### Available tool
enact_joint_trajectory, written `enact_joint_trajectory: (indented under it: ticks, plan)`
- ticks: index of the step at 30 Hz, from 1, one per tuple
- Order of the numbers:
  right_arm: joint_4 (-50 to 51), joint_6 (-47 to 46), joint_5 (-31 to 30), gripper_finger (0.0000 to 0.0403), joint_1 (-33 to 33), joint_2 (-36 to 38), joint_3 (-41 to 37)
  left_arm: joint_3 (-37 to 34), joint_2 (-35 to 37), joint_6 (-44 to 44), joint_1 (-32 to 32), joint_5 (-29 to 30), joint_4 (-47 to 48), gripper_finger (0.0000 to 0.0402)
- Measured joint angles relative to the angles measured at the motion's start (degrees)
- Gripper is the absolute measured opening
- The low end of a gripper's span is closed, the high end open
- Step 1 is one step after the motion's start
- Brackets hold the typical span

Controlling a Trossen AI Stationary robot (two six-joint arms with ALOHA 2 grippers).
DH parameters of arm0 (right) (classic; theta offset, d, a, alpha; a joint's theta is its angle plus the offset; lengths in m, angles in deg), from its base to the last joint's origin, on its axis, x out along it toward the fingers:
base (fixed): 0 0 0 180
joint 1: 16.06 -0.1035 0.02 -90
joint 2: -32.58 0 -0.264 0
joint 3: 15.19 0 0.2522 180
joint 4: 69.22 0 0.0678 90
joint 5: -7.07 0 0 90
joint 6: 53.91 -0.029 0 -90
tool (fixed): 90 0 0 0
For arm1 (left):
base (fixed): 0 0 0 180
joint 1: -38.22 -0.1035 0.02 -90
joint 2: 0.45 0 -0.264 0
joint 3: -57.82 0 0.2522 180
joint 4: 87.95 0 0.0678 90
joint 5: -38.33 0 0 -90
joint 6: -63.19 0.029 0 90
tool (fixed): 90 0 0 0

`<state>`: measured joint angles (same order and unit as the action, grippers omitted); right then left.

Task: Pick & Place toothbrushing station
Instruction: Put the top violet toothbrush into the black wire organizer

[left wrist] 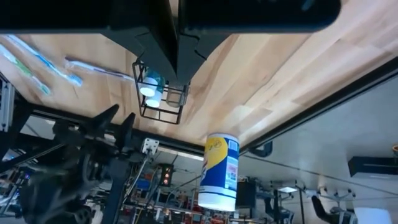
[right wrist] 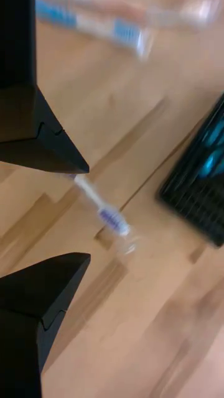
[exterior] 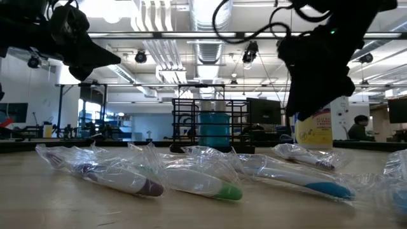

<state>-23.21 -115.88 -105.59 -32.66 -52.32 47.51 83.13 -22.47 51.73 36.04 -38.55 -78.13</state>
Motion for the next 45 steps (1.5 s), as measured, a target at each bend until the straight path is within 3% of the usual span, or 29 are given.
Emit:
enact_joint_trajectory:
  ticks: [14,28,33,41,45]
  plan:
    - [5.28,-2.58,3.3,0.0215,0.12,-16.52,11.78,0.42,-0.02,-0.48,0.0,-0.06,0.65,0.0003]
    - [2.86,-1.82,3.04,0.0211,0.96,-21.53,8.55,0.42,-0.02,-0.7,0.02,-0.15,1.51,0.0003]
    - [2.39,0.71,3.34,0.0166,0.57,-20.24,8.69,0.42,-0.02,-0.71,0.02,-0.15,1.47,0.0003]
    - [3.12,4.35,2.91,0.0031,-1.05,-18.5,8.65,0.42,-0.02,-0.72,0.01,-0.16,1.58,0.0003]
    - [2.75,6.17,1.21,0.0014,-1.65,-16.39,8.67,0.42,-0.02,-0.52,0.02,-0.17,1.53,0.0003]
